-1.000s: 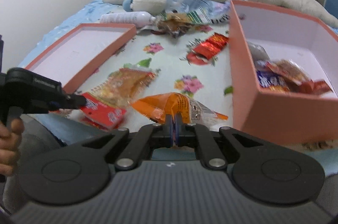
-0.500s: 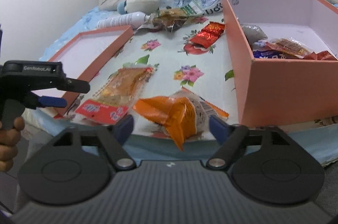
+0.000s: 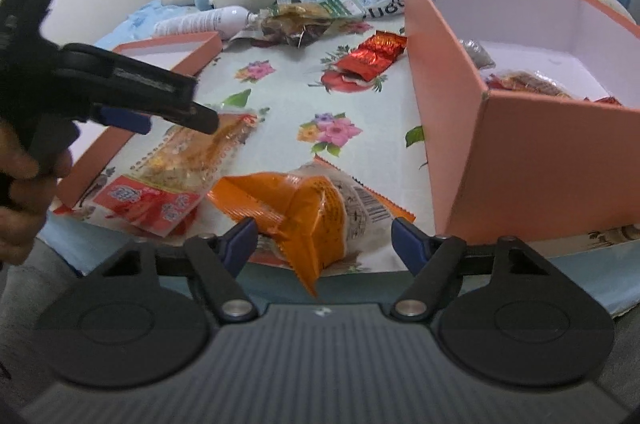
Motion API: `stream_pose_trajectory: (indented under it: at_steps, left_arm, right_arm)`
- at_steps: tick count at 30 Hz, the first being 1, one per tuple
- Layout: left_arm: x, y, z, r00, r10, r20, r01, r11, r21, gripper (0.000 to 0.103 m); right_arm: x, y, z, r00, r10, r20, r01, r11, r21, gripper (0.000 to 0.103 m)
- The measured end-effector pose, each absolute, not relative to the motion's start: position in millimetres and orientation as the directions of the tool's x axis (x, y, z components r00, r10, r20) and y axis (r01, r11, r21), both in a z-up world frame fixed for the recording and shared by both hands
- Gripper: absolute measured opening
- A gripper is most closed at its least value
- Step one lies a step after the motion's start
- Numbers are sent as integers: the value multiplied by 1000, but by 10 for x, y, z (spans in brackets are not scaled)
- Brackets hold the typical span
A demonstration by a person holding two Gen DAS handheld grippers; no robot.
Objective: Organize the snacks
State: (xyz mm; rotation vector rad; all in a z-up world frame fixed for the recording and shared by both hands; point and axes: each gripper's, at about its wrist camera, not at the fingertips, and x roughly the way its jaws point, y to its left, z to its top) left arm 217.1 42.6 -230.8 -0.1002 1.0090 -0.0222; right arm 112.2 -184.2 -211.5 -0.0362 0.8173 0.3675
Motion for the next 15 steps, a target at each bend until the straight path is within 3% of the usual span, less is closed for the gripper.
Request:
stream_pose_trajectory:
  at_steps: [3, 6, 9, 14, 15]
  left_arm:
    - [2220, 353, -2396, 527, -47, -848, 3, 999, -53, 87]
    - [2258, 325, -2507, 505, -45, -862, 8, 999, -47, 74]
    - [2241, 311, -2557, 517, -34, -856, -4, 999, -42, 68]
    - [2209, 273, -2538, 539, -29, -842, 10, 1000, -28, 37]
    - [2206, 271, -2528, 541, -30, -840, 9, 1000, -30, 34]
  right_arm:
    - [1136, -1821, -2149, 611, 317, -725, -346, 931, 114, 71]
    - [1145, -1800, -2178, 610, 308, -730, -351, 931, 100, 63]
    - [1191, -1805, -2212, 603, 300, -739, -345, 934, 97, 44]
    - [1202, -1835, -2214, 607, 303, -735, -343, 934, 102, 28]
    - [1196, -1834, -2199, 612, 307, -729, -348, 932, 101, 28]
